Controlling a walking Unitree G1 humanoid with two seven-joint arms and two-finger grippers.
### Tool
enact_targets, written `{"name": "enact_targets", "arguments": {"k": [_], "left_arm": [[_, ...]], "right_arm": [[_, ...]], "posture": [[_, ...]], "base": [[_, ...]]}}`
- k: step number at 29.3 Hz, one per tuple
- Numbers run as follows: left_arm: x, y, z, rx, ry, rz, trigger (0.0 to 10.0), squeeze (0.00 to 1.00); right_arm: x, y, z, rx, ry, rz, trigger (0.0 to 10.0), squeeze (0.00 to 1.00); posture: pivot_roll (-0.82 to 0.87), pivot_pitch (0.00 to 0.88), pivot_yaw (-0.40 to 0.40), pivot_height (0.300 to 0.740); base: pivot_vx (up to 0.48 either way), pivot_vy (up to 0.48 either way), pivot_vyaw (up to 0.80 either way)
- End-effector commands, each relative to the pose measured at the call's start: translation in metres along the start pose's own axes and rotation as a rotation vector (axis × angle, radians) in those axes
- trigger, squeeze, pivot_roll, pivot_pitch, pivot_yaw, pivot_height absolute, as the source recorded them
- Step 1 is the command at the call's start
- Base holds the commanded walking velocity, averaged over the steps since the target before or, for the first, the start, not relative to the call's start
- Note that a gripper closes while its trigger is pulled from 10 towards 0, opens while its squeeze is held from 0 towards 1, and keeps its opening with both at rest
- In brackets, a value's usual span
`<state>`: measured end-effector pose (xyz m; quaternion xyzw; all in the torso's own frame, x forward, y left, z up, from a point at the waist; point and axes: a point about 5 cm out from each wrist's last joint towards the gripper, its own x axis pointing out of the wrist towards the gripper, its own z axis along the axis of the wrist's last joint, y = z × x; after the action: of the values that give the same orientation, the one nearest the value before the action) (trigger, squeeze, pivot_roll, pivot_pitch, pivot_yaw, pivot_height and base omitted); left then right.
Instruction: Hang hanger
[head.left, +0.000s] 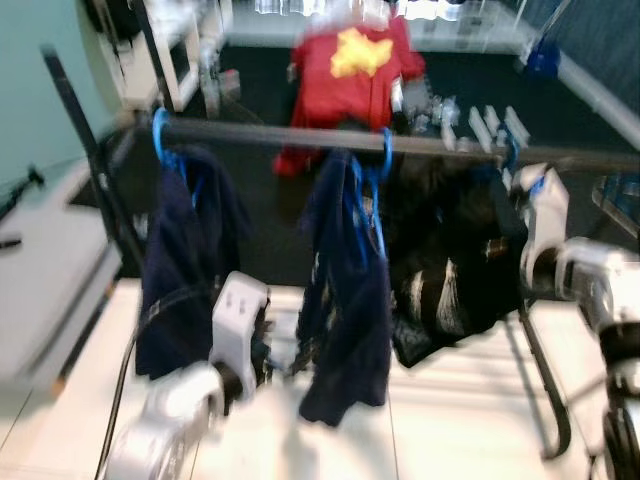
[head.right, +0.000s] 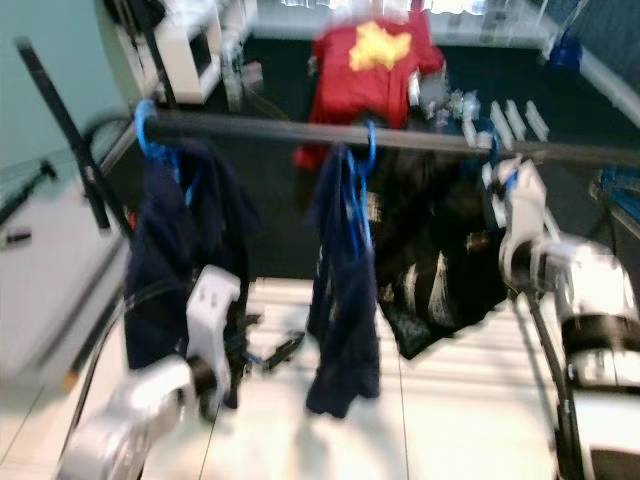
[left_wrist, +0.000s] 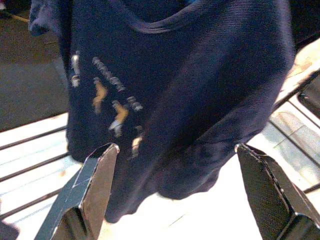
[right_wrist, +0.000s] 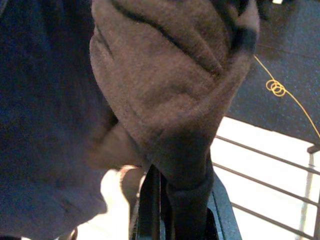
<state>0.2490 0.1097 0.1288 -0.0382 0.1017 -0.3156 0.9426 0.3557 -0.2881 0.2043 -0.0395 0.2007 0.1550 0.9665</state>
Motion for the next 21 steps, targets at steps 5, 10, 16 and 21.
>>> {"name": "enact_targets", "arguments": {"k": [5,10,16,21], "left_arm": [[-0.004,-0.006,-0.004,0.001,0.031,-0.052,10.0,0.0],[-0.005,-0.007,-0.004,0.006,0.031,-0.056,10.0,0.0],[-0.006,0.016,-0.005,0.024,0.008,0.08,10.0,0.0],[-0.014,0.051,-0.01,-0.018,-0.05,0.293,10.0,0.0]], "right_arm": [[-0.004,-0.005,-0.001,-0.053,0.062,-0.034,10.0,0.0],[-0.004,-0.004,-0.002,-0.07,0.078,-0.046,10.0,0.45],[-0.003,0.005,0.001,-0.057,-0.003,0.001,10.0,1.0],[-0.008,0.029,0.002,-0.003,-0.169,0.088,10.0,1.0]], "posture": [[0.04,0.079,-0.064,0.74],[0.04,0.08,-0.065,0.74],[0.04,0.081,-0.066,0.74],[0.03,0.076,-0.067,0.74]], "base": [[0.0,0.0,0.0],[0.0,0.0,0.0],[0.0,0.0,0.0],[0.0,0.0,0.0]]}}
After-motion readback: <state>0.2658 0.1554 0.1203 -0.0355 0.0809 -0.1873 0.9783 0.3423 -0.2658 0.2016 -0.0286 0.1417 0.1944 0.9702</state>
